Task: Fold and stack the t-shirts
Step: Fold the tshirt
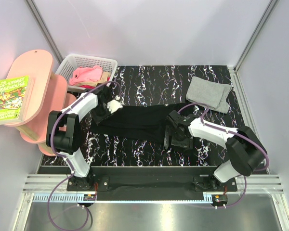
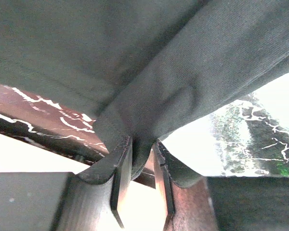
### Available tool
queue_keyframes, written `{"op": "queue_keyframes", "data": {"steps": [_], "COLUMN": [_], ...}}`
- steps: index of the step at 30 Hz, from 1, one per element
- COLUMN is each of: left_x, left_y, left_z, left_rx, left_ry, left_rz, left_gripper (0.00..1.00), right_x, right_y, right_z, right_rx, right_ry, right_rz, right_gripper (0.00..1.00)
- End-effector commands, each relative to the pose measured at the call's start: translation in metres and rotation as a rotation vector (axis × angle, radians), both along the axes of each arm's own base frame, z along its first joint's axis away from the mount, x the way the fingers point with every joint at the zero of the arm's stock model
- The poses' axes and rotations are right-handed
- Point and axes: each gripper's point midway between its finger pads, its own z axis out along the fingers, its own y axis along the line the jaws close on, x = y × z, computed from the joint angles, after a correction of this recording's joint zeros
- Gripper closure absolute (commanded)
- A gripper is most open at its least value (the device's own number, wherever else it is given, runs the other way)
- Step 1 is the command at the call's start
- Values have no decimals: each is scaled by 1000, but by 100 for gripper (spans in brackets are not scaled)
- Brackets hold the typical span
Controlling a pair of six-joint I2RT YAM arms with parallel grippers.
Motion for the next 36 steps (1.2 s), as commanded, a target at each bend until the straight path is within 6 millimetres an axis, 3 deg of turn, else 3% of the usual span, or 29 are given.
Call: {"op": "queue_keyframes", "data": {"steps": [1,9,19,21,23,25,27,28,30,31,34,36], "left_x": [29,78,95,99,105,107,103,101,86,80,55,40], "left_y": [-1,-3,16,23,31,33,32,28,17,6,-17,-22], "left_z": [22,9,-7,-6,1,12,20,37,40,54,46,28], "left_rx": [7,41,138,178,214,219,211,192,150,118,56,34], "left_ry": [-79,-95,-129,-151,-189,-227,-244,-282,-278,-309,-271,-210], "left_rz": [-12,33,75,93,111,130,145,147,127,106,46,29], "left_gripper": [72,72,63,54,6,1,1,1,1,1,1,1], "right_x": [18,15,15,20,26,35,43,49,61,68,87,94], "right_y": [7,8,1,-3,-6,-8,-8,-11,-13,-17,-14,-10], "right_z": [18,34,41,41,42,44,47,47,45,44,39,29], "right_rx": [41,81,71,61,51,51,49,43,30,26,36,37], "right_ry": [-74,-105,-135,-143,-150,-159,-164,-166,-166,-165,-150,-124], "right_rz": [-9,-25,-32,-40,-39,-52,-46,-59,-60,-77,-75,-67], "right_gripper": [0,0,0,0,0,0,0,0,0,0,0,0]}}
